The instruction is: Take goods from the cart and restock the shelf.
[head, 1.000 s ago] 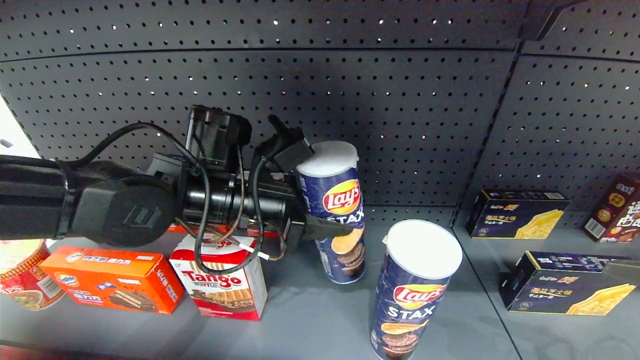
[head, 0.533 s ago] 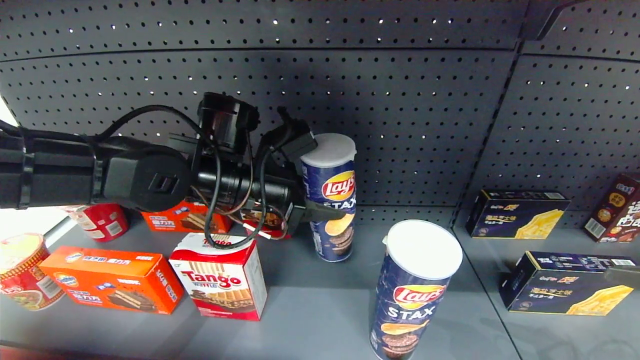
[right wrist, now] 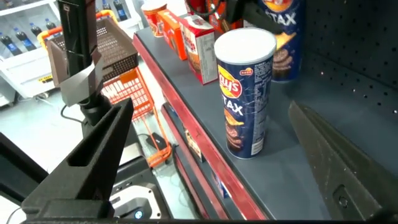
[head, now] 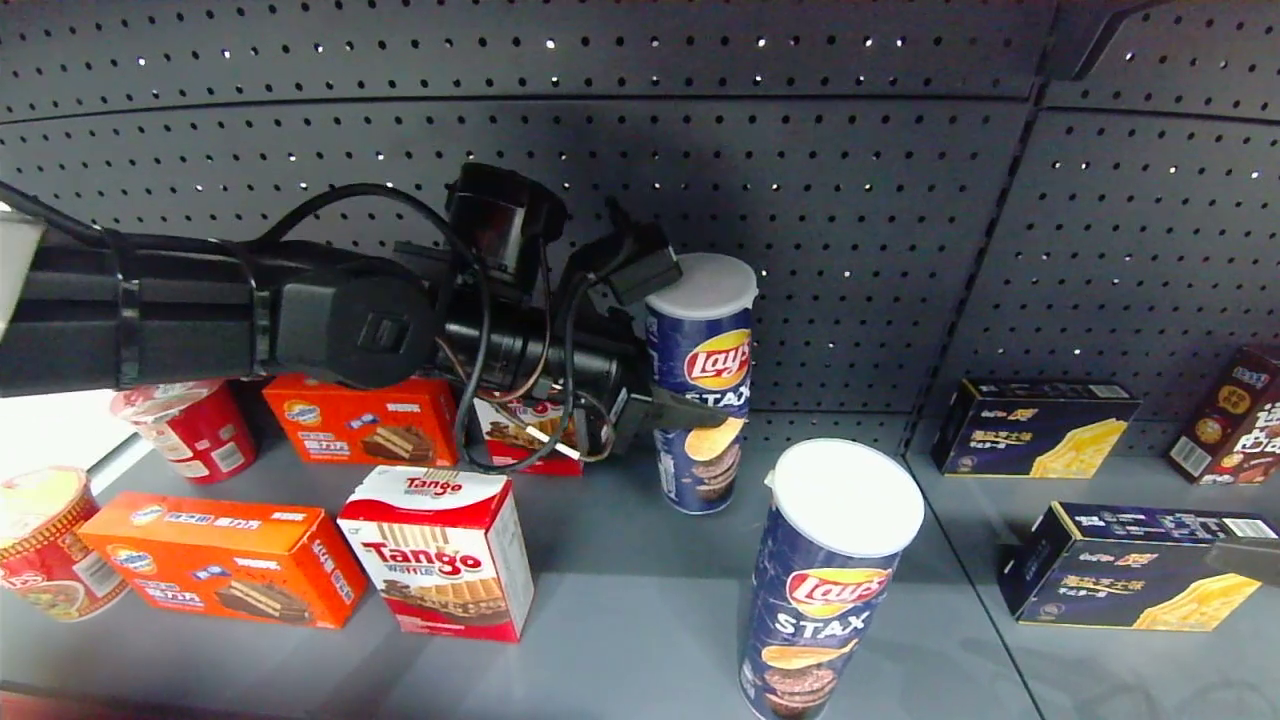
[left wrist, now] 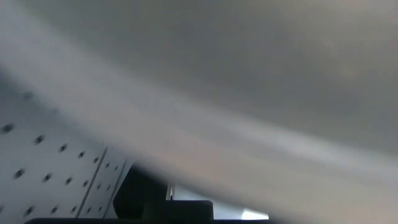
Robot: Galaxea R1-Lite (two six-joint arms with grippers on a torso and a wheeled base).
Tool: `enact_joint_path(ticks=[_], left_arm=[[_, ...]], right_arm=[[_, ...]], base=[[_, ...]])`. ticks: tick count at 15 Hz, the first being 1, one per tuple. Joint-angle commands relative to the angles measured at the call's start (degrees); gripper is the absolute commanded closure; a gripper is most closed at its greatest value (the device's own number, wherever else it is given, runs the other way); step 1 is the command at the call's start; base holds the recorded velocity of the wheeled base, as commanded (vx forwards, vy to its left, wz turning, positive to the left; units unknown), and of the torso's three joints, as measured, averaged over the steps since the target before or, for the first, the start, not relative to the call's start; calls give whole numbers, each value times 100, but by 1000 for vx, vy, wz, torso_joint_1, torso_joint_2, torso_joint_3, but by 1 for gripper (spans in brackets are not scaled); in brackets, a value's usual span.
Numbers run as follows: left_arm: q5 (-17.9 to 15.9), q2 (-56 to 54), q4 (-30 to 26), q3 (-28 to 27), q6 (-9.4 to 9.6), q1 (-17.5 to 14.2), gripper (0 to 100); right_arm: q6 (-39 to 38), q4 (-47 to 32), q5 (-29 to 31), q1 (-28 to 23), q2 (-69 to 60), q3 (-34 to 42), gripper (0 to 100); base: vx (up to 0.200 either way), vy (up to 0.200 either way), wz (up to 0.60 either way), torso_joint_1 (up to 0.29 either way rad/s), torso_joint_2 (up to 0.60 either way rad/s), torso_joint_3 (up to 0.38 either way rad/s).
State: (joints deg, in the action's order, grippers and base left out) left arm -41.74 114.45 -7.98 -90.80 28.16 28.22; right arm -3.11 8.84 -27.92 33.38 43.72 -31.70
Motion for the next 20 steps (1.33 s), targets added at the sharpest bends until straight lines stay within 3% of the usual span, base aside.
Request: enact_joint_path(ticks=[1,6,20], left_arm=[[-1,254,25,-123,14,17,100],[-1,825,-1,-835,14,61,100],[-1,1458,7,-1379,5,52,100]], right_arm=[[3,-5,-3,2,14,23,0],[3,4,-12,2,5,93,0],[3,83,-21,2,-100,331,0]], base=[[0,0,0,0,0,0],[0,0,0,0,0,0],[0,0,0,0,0,0]])
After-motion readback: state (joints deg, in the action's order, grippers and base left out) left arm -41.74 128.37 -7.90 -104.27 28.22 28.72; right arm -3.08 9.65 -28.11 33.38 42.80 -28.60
